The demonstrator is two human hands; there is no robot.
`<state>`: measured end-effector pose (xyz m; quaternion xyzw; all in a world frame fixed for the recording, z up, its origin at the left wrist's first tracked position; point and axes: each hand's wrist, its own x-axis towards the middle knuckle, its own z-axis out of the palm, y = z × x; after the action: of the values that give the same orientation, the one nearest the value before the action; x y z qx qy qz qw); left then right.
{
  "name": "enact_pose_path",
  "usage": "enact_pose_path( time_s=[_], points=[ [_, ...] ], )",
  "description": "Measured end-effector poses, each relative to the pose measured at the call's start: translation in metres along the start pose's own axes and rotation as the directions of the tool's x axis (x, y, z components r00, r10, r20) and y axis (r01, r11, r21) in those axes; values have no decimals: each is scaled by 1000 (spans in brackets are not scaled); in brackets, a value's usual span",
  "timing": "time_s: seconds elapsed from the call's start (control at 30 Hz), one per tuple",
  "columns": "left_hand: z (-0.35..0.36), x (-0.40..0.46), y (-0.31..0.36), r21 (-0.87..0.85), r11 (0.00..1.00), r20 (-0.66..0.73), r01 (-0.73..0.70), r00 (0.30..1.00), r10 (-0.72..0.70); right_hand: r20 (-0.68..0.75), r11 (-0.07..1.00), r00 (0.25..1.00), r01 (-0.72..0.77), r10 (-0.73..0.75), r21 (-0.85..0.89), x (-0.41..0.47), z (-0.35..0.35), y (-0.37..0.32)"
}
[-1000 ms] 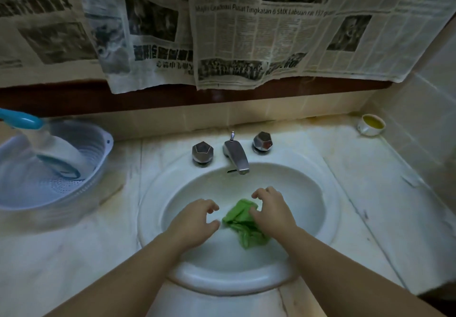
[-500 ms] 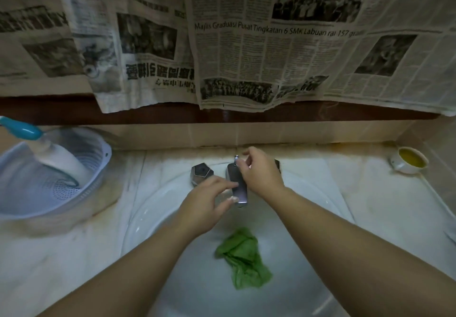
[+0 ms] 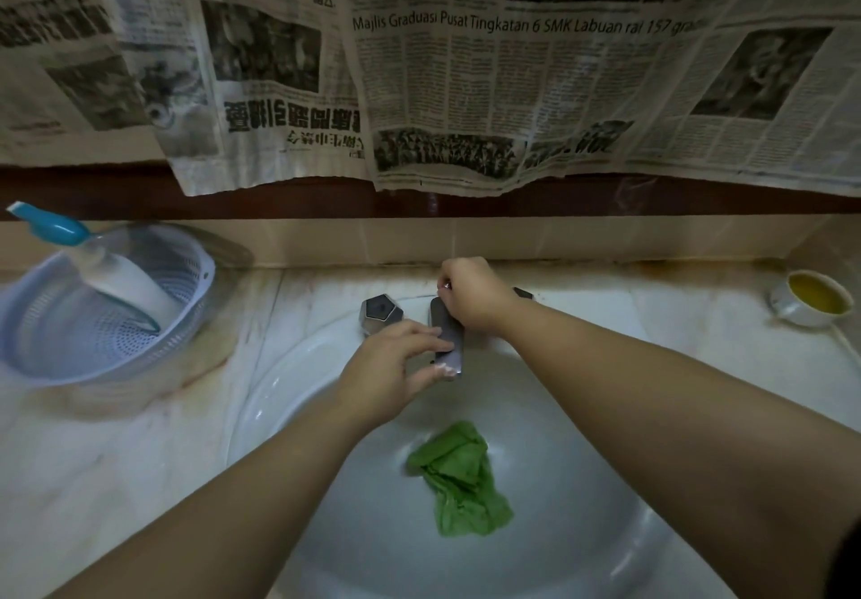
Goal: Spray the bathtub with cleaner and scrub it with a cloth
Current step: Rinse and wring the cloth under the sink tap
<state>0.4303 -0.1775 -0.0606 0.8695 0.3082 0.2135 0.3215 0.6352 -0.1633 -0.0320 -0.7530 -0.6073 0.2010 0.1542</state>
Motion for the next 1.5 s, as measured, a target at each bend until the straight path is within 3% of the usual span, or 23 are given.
enact_pose_path(
  time_s=[0.37, 0.5, 0.63, 0.73, 0.8, 0.97, 1.3, 1.5],
  points=[
    [-2, 0, 1, 24, 1000, 17, -11, 1000, 11, 29, 1000, 999, -19, 19, 5, -3, -15, -10],
    [3, -6, 1, 5, 1000, -55, -23, 998, 23, 78, 999, 997, -1, -4, 52, -21, -20, 0],
    [17, -25, -2, -35, 999, -138, 34, 990, -39, -103, 994, 993, -60, 51, -95, -55, -2, 24],
    [27, -37, -8, -79, 985, -46, 154, 986, -158, -263, 974, 956, -171, 128, -147, -71, 7, 39],
    [33, -40, -13, -59, 984, 21, 166, 986, -165, -301, 960, 929, -257, 214, -111, -74, 6, 43],
    [42, -37, -18, 8, 986, 127, 165, 978, -165, -135, 921, 928, -365, 348, -133, -59, -16, 49],
    [52, -35, -24, -10, 954, 243, 299, 926, -287, 65, 957, 968, -226, 241, -184, -42, -36, 53],
    [63, -39, -25, -41, 945, 233, 324, 923, -306, 122, 929, 952, -236, 279, -284, -60, -33, 84]
  ],
)
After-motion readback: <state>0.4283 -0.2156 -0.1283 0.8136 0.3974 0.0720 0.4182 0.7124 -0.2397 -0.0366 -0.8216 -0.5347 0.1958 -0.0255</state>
